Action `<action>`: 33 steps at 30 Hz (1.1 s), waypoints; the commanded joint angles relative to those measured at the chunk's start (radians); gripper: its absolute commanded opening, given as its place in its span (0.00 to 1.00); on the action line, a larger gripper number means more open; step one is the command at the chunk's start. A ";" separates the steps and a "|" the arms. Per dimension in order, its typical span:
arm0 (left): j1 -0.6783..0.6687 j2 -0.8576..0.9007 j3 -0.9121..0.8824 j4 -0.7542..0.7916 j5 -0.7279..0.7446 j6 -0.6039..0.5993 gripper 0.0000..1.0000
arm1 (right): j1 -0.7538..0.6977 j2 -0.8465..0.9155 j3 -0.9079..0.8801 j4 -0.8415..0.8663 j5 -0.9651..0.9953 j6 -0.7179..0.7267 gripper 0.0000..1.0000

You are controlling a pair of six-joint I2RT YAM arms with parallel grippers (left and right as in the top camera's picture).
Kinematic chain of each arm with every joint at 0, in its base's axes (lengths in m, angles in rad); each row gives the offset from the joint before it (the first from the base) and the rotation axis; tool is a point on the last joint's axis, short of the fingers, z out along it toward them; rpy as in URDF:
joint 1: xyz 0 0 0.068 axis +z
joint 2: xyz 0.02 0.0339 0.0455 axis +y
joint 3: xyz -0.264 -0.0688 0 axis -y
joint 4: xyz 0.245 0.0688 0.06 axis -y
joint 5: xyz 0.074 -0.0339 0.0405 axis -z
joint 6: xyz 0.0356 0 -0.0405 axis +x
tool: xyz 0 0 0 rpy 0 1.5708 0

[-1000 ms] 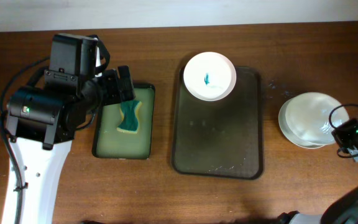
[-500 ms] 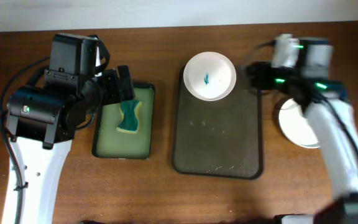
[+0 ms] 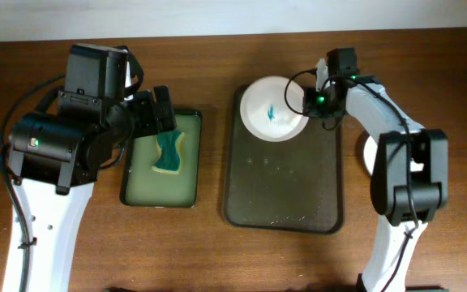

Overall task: Clean dirty plates on tray and stack at the side
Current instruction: 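Move the right gripper to the last plate and grip its rim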

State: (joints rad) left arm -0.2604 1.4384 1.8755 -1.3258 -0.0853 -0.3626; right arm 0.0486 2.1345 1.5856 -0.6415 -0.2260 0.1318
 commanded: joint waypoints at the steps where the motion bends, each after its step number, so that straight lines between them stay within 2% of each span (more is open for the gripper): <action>1: 0.001 0.000 0.004 0.001 0.003 -0.006 0.99 | -0.011 -0.223 0.012 -0.172 0.014 0.020 0.04; 3: 0.002 0.000 0.004 0.001 0.003 -0.006 0.99 | -0.010 -0.357 0.012 -0.447 0.023 0.053 0.04; 6: 0.002 0.000 0.004 0.001 0.003 -0.006 0.99 | 0.005 -0.382 -0.035 -0.657 0.047 0.053 0.04; 9: 0.002 0.000 0.004 0.001 0.003 -0.006 0.99 | 0.038 -0.381 -0.254 -0.497 0.045 0.164 0.04; 11: 0.002 0.000 0.004 0.001 0.003 -0.006 0.99 | 0.051 -0.381 -0.442 -0.295 0.035 0.308 0.04; 12: 0.002 0.000 0.004 0.001 0.003 -0.006 0.99 | 0.051 -0.382 -0.475 -0.253 0.016 0.360 0.04; 14: 0.002 0.000 0.004 0.001 0.003 -0.006 0.99 | 0.052 -0.382 -0.484 -0.213 -0.090 0.369 0.04; 15: 0.002 0.000 0.004 0.001 0.003 -0.006 0.99 | 0.052 -0.382 -0.484 -0.210 -0.108 0.383 0.28; 16: 0.001 0.000 0.004 0.001 0.003 -0.006 0.99 | 0.052 -0.382 -0.484 -0.216 -0.111 0.382 0.35; 18: 0.002 0.000 0.004 0.001 0.003 -0.006 1.00 | 0.047 -0.410 -0.481 -0.222 -0.098 0.351 0.39; 20: 0.002 0.000 0.004 0.001 0.003 -0.007 0.99 | 0.048 -0.486 -0.455 -0.229 -0.056 0.216 0.40; 21: 0.002 0.000 0.004 0.001 0.003 -0.006 0.99 | 0.050 -0.562 -0.436 -0.250 -0.027 0.103 0.40; 23: 0.002 0.000 0.004 0.014 -0.001 -0.006 0.99 | 0.050 -0.694 -0.435 -0.278 0.059 0.028 0.39; 24: 0.002 0.000 0.004 0.020 0.000 -0.007 0.99 | 0.050 -0.753 -0.435 -0.292 0.094 0.024 0.43; 26: 0.002 0.000 0.003 0.048 -0.006 -0.006 0.99 | 0.050 -0.827 -0.435 -0.297 0.104 0.022 0.63; 28: 0.002 0.023 -0.019 0.052 -0.047 -0.006 0.99 | 0.050 -0.831 -0.435 -0.296 0.104 0.023 0.65; 31: 0.002 0.120 -0.170 0.057 -0.054 -0.006 1.00 | 0.050 -0.803 -0.435 -0.297 0.103 0.026 0.64; 33: 0.002 0.216 -0.259 0.086 -0.054 0.025 0.96 | 0.050 -0.789 -0.435 -0.302 0.103 0.026 0.64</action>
State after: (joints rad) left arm -0.2604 1.5276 1.7233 -1.2610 -0.1234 -0.3622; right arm 0.0937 1.3289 1.1408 -0.9390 -0.1383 0.1715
